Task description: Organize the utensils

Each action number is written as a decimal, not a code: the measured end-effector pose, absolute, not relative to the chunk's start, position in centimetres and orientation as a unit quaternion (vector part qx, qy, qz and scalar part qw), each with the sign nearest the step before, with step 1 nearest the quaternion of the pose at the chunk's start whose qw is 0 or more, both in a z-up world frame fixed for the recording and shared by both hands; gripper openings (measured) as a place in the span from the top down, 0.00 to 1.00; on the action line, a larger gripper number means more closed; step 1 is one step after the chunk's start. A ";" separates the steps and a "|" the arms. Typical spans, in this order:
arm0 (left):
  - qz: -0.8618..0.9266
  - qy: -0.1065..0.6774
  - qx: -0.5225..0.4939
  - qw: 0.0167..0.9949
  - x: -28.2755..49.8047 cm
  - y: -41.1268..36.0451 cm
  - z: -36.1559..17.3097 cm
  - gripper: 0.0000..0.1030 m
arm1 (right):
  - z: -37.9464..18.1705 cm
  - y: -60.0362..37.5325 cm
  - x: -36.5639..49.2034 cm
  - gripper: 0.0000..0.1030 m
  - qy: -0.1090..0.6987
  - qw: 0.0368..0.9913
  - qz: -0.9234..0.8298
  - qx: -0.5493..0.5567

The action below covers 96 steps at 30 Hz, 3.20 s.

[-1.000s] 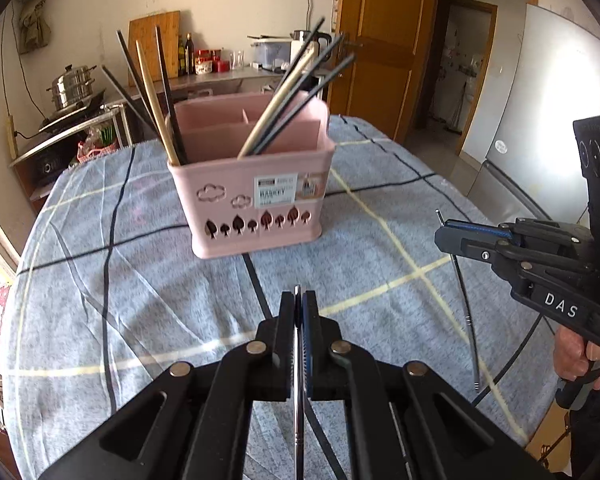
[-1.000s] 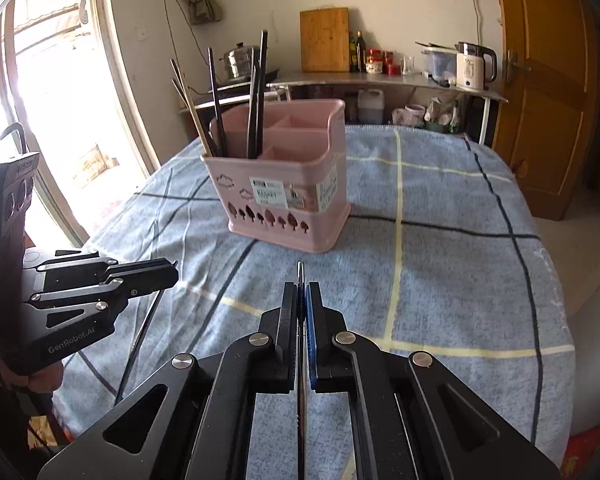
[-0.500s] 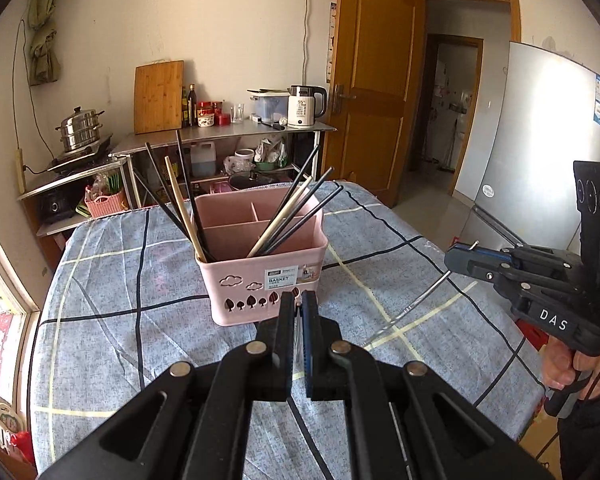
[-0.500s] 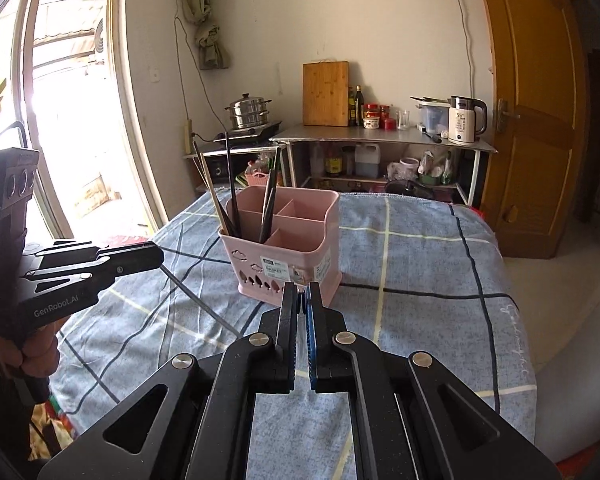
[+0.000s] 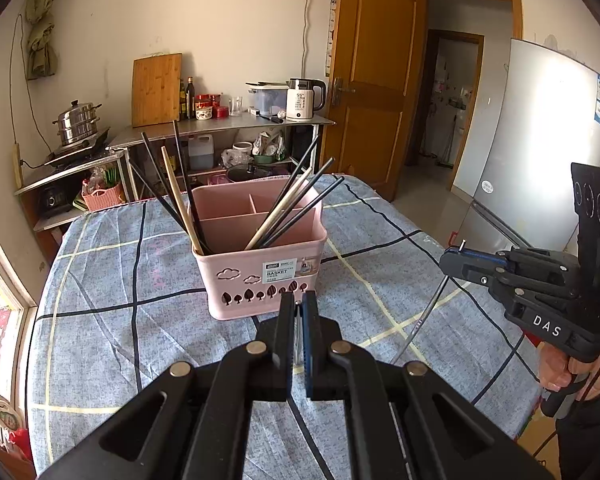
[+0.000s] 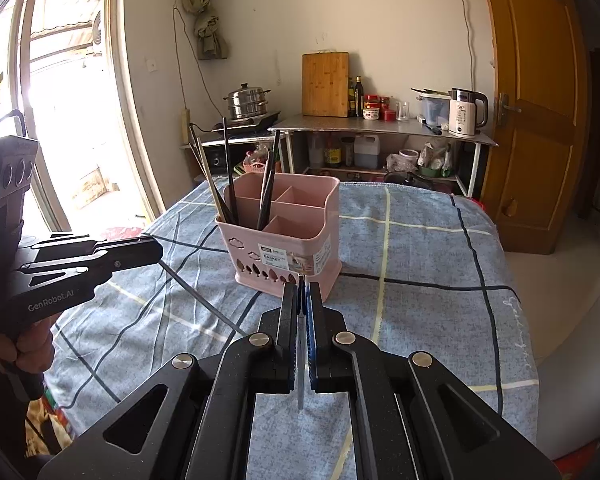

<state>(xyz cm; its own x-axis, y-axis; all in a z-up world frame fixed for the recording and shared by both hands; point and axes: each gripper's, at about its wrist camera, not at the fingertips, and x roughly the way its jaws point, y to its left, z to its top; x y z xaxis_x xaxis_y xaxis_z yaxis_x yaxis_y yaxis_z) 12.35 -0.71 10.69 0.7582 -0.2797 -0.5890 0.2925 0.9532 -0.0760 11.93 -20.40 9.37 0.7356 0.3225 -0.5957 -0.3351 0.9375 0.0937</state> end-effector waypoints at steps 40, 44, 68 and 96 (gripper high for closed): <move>-0.110 0.212 -0.012 0.971 20.9 5.6 19.7 0.96 | 17.5 -11.9 21.8 0.96 0.175 0.957 0.230 -0.015; -0.115 0.216 -0.023 0.969 22.1 5.9 18.5 0.96 | 16.4 -11.7 23.1 0.96 0.181 0.957 0.225 -0.016; -0.116 0.311 -0.031 0.943 24.5 5.4 11.0 0.96 | 10.9 -12.3 25.5 0.88 0.290 0.932 0.214 -0.044; -0.083 0.239 -0.043 0.967 10.1 4.0 10.1 0.59 | 10.4 -18.2 10.6 0.84 0.240 0.951 0.193 -0.011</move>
